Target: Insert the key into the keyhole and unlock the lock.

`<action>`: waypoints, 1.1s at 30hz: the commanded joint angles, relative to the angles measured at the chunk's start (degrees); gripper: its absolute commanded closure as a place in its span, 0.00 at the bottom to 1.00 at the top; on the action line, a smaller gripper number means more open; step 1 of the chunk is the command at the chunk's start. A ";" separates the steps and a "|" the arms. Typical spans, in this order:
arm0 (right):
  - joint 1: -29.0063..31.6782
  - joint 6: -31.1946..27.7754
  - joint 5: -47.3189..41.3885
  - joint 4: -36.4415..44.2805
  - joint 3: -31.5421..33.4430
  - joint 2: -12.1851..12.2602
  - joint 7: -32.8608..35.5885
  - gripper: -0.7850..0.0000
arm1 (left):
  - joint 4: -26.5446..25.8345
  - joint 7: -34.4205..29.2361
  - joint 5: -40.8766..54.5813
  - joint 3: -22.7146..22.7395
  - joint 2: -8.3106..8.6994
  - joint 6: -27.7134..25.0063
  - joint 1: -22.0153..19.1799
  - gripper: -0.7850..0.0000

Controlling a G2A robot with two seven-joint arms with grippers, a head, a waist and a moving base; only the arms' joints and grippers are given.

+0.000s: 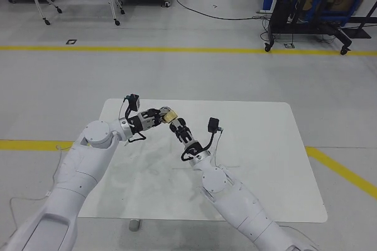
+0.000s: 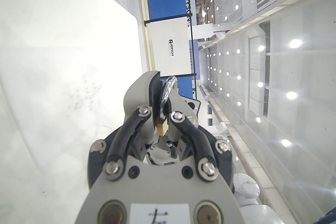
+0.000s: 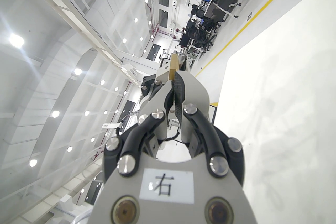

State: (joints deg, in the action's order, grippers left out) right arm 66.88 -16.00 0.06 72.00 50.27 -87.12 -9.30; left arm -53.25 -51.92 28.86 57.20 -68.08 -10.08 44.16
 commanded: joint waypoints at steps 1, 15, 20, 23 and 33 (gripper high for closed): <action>0.28 -0.83 -1.16 0.34 0.35 0.00 1.03 0.00 | 0.41 -0.58 1.23 0.51 -0.04 0.41 -0.10 1.00; 3.76 -6.31 -16.08 4.51 2.07 0.42 15.49 0.00 | 3.49 -5.99 8.95 2.50 -0.86 0.52 -0.46 1.00; 5.13 -5.12 -33.48 4.37 5.99 1.42 34.63 0.20 | 4.92 -10.77 12.44 2.92 -1.21 1.53 -0.84 1.00; 4.80 -3.06 -38.20 3.45 7.02 1.58 39.55 0.42 | 6.14 -14.48 14.28 2.71 -1.52 2.34 -1.22 1.00; 2.97 -1.65 -41.72 0.58 6.51 1.16 43.59 0.67 | 9.61 -18.68 15.86 2.07 -2.46 2.24 -2.66 1.00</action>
State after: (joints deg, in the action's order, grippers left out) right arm 70.01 -17.63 -41.61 72.79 56.85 -85.91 34.28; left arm -43.79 -70.44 44.78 59.32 -70.48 -7.81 41.56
